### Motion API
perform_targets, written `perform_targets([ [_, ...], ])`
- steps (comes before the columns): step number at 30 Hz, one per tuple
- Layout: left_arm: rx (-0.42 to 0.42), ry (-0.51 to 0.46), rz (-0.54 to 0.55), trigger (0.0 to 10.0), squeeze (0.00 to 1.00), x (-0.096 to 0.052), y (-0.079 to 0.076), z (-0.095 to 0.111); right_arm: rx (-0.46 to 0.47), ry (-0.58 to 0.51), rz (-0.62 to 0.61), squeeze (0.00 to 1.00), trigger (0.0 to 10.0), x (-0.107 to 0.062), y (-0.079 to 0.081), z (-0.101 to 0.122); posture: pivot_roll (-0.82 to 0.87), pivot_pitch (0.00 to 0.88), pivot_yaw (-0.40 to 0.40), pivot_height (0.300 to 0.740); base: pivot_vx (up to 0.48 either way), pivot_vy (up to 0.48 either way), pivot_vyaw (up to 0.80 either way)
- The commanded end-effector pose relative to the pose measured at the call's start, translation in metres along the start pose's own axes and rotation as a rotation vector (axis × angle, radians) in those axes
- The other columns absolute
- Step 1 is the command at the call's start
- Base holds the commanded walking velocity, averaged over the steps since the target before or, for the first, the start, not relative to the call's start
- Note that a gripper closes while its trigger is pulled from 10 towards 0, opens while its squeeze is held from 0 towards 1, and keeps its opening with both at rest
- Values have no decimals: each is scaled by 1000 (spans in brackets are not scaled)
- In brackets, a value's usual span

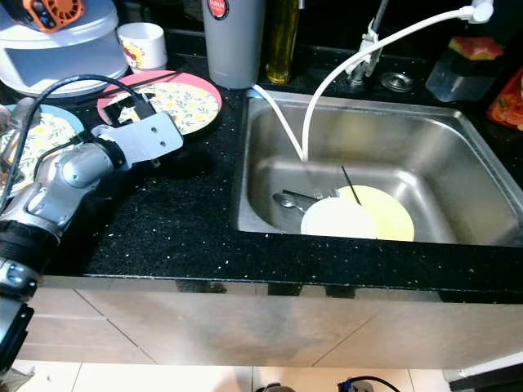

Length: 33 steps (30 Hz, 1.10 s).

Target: Kitchen organization

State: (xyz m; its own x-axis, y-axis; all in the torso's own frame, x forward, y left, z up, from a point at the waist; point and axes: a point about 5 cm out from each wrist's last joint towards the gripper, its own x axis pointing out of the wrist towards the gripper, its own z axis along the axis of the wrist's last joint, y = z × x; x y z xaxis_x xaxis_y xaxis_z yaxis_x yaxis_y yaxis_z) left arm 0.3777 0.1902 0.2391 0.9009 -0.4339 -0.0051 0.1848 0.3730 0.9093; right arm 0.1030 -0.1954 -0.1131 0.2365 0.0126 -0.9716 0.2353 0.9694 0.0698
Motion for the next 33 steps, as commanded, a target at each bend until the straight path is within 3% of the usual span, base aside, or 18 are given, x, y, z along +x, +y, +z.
perform_targets([
  [1,44,23,-53,10000,0,-1,-5,-5,5,24,-21,0,10000,-1,-6,-7,86,78,-66,740,0,0,0],
  [6,42,43,-74,10000,0,-1,-9,-9,1,24,-22,0,10000,-1,-6,-6,86,78,-67,740,0,0,0],
  [7,48,56,-84,0,0,-1,-12,-12,-2,21,-23,0,10000,-1,-6,-5,84,75,-68,740,0,0,0],
  [23,53,51,-86,0,0,1,-13,-12,-12,15,-29,0,10000,-1,-7,-3,85,70,-73,740,0,0,0],
  [33,43,5,-75,0,0,3,-11,-2,-22,16,-31,0,10000,-1,-8,-2,92,66,-79,740,0,0,0],
])
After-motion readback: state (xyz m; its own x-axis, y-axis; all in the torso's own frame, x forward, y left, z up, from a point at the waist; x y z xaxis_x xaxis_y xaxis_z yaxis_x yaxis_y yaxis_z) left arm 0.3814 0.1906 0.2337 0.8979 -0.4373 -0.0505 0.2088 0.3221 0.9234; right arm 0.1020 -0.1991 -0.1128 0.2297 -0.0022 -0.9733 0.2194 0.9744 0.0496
